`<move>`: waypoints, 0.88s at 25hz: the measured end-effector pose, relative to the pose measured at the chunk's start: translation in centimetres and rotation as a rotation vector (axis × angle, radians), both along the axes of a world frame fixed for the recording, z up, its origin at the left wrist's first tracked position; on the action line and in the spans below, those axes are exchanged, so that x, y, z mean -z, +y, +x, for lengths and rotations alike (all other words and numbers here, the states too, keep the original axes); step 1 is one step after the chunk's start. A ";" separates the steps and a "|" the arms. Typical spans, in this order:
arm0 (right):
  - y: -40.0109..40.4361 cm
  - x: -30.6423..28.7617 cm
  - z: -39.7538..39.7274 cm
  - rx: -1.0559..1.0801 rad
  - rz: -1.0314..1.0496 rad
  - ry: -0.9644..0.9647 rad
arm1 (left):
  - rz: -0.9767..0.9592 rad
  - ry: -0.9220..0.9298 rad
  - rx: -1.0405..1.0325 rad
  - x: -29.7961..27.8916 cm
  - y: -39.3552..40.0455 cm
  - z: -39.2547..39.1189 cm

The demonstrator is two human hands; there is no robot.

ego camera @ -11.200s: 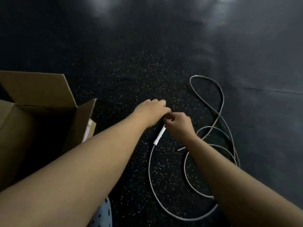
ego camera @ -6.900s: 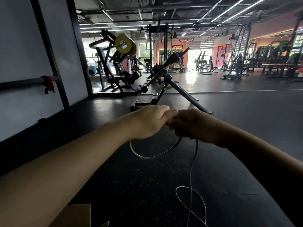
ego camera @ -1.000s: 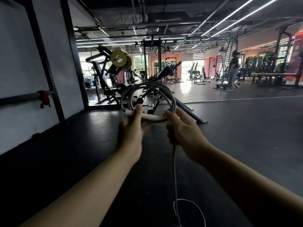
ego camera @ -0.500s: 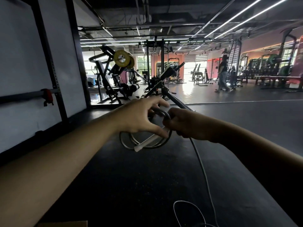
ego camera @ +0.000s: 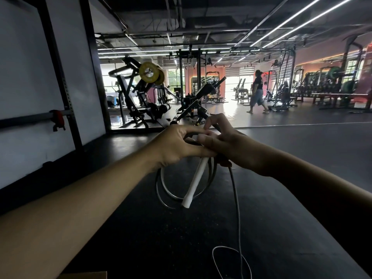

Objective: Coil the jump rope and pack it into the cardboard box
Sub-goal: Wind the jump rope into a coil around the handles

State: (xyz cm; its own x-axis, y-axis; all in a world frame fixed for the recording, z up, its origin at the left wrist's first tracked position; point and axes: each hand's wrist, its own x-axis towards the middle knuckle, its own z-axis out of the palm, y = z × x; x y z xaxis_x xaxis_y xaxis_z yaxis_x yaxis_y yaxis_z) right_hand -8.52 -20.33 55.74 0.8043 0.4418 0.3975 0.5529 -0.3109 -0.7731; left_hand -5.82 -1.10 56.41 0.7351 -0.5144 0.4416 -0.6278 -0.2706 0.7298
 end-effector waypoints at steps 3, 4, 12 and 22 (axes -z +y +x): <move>-0.5 -0.1 -0.4 0.062 -0.032 0.023 | -0.039 0.005 0.001 0.3 0.1 -0.4; -0.9 -0.1 -0.4 0.090 -0.045 0.063 | -0.024 0.013 -0.010 0.4 0.4 -0.5; -4.4 3.1 0.3 0.274 0.025 0.260 | -0.699 0.105 -0.381 -0.3 1.3 -1.1; 4.8 3.8 -0.7 0.200 0.686 0.223 | -1.210 0.249 -0.634 1.3 -2.3 -0.5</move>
State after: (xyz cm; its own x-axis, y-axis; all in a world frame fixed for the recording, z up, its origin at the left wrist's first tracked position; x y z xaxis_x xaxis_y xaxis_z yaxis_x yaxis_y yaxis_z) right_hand -9.25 -15.55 51.92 0.9368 -0.0096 0.3496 0.3442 0.2031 -0.9167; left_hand -6.37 -3.44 55.16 0.8212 0.5373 0.1923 -0.4568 0.4168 0.7859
